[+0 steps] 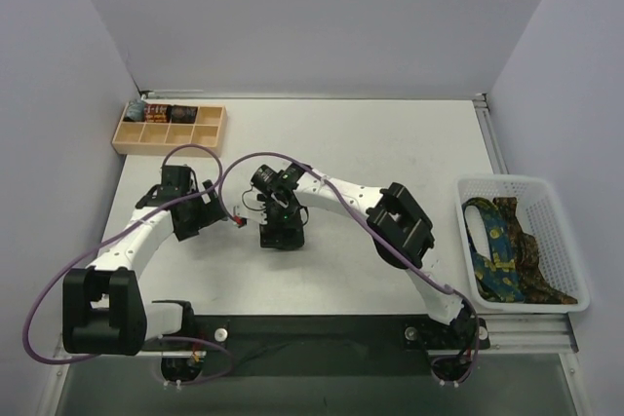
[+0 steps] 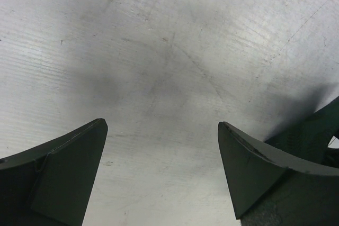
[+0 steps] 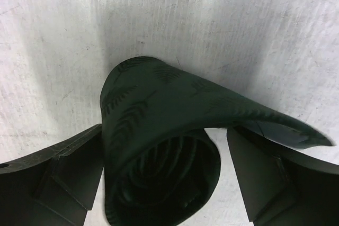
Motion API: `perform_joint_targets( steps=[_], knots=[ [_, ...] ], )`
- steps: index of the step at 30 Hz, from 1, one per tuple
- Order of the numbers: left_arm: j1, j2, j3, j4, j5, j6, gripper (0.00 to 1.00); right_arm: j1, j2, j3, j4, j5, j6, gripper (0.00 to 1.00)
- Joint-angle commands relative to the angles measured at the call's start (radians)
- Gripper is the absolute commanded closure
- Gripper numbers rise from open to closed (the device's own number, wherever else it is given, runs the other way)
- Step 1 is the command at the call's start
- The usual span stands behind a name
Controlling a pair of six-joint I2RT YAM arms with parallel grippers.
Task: Roll the ties
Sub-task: Roll the tie
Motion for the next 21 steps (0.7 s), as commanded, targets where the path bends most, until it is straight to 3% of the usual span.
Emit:
perform_joint_targets(
  steps=[1, 13, 17, 21],
  knots=[
    [0.007, -0.025, 0.001, 0.007, -0.006, 0.016, 0.03, 0.001, 0.011, 0.037, -0.059, 0.011, -0.014, 0.02],
    [-0.048, -0.053, -0.02, 0.126, 0.189, 0.041, 0.03, -0.02, -0.191, 0.077, -0.061, -0.037, 0.075, 0.0],
    [-0.111, -0.074, -0.029, 0.148, 0.213, -0.039, 0.03, -0.077, -0.278, 0.047, -0.059, -0.114, 0.193, 0.03],
    [-0.177, -0.044, -0.039, 0.203, 0.229, -0.16, 0.11, -0.12, -0.368, -0.102, -0.027, -0.196, 0.279, 0.08]
  ],
)
